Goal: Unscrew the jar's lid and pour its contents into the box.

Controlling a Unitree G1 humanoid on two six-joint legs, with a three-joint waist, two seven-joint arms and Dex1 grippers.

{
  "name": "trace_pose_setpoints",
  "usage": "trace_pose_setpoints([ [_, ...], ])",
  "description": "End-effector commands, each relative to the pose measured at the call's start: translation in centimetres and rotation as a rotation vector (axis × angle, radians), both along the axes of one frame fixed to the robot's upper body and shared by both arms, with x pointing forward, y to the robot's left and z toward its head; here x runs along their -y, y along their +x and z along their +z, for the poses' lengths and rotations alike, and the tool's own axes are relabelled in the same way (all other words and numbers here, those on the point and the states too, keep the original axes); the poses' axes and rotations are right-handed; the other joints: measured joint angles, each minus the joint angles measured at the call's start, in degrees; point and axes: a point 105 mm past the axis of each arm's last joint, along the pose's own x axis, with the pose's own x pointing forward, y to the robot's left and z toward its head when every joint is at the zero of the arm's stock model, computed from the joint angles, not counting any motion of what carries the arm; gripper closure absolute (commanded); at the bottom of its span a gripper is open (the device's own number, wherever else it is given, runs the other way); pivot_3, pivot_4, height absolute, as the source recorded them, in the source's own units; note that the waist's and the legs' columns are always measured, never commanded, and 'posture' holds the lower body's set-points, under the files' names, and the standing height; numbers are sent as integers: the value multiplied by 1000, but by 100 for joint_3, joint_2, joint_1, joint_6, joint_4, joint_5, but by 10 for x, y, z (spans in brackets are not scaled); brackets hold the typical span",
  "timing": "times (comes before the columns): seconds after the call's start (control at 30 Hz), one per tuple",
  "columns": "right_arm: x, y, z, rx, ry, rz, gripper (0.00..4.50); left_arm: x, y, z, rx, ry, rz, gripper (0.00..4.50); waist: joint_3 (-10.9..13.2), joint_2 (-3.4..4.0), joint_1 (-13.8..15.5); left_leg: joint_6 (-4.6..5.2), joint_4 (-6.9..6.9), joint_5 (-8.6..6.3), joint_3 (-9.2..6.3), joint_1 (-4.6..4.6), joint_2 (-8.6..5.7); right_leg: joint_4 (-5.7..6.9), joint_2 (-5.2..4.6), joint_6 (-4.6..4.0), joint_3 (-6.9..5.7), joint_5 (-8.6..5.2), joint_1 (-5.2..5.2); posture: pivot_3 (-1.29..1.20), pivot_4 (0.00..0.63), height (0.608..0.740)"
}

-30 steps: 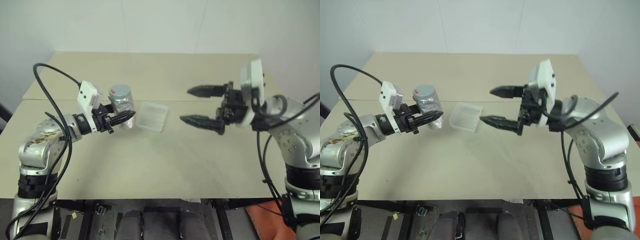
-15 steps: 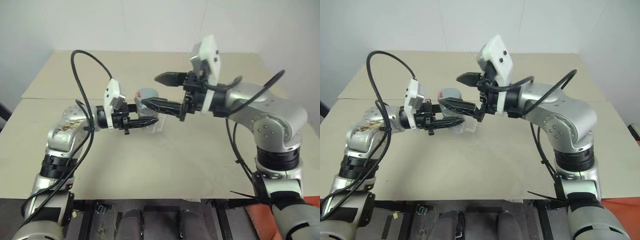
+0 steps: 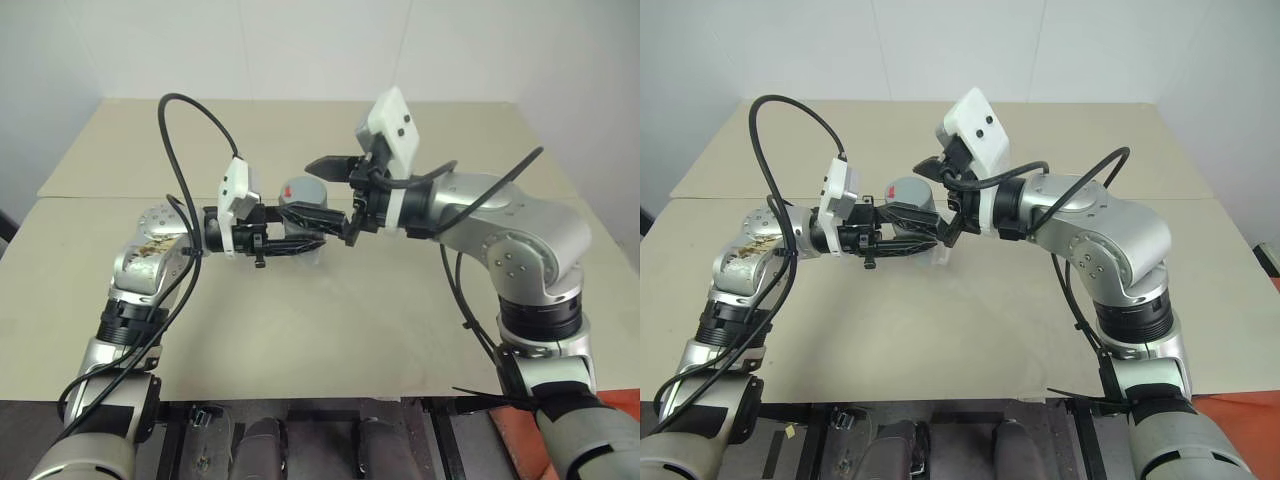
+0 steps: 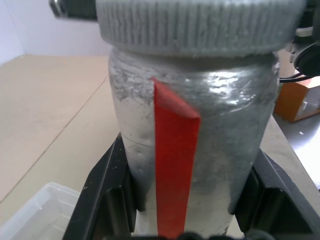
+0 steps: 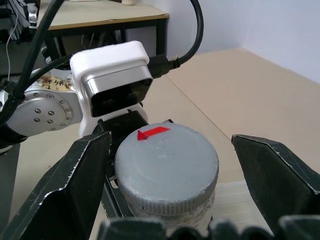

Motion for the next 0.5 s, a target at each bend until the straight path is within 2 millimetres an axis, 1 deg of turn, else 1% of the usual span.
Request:
trace_pose_setpoints([
  [0.03, -2, -6, 8, 37, 3, 27, 180, 3, -3, 11, 62, -6, -17, 2451, 0, 0, 0, 0, 0, 0, 0, 0, 0, 0, 0, 0, 0, 0, 0, 0, 150, 740],
  [0.13, -2, -6, 6, 36, 2, 33, 908, 2, -5, 11, 68, -3, -19, 2451, 0, 0, -1, 0, 0, 0, -1, 0, 0, 1, 0, 0, 0, 0, 0, 0, 150, 740],
  [0.2, -2, -6, 6, 33, 7, 41, 1603, 2, -4, 10, 64, 1, -13, 2451, 0, 0, -1, 0, 0, 0, -1, 0, 0, 1, 0, 0, 0, 0, 0, 0, 150, 740],
  [0.23, -3, -6, 7, 31, 10, 44, 1728, 2, -4, 10, 63, 3, -12, 2451, 0, 0, -1, 0, 0, 0, -1, 0, 0, 1, 0, 0, 0, 0, 0, 0, 150, 740],
  [0.37, -4, -10, 6, 29, 21, 83, 1729, 1, -7, 7, 78, 17, -38, 2451, 0, 0, 0, 0, 0, 0, -1, 0, 0, 0, 0, 0, 0, 0, 0, 0, 150, 740],
  [0.47, -4, -17, 4, 15, 22, 172, 1729, 1, -11, 6, 85, 2, -78, 2451, 0, 0, 0, 0, 0, 0, 0, 0, 0, 0, 0, 0, 0, 0, 1, 0, 150, 740],
  [0.5, -3, -25, 0, 35, 5, 251, 1729, 1, -16, 8, 77, -9, -133, 2451, 0, 0, 0, 0, 0, 0, 1, 0, 0, 0, 0, 0, 0, 0, 0, 0, 150, 740],
])
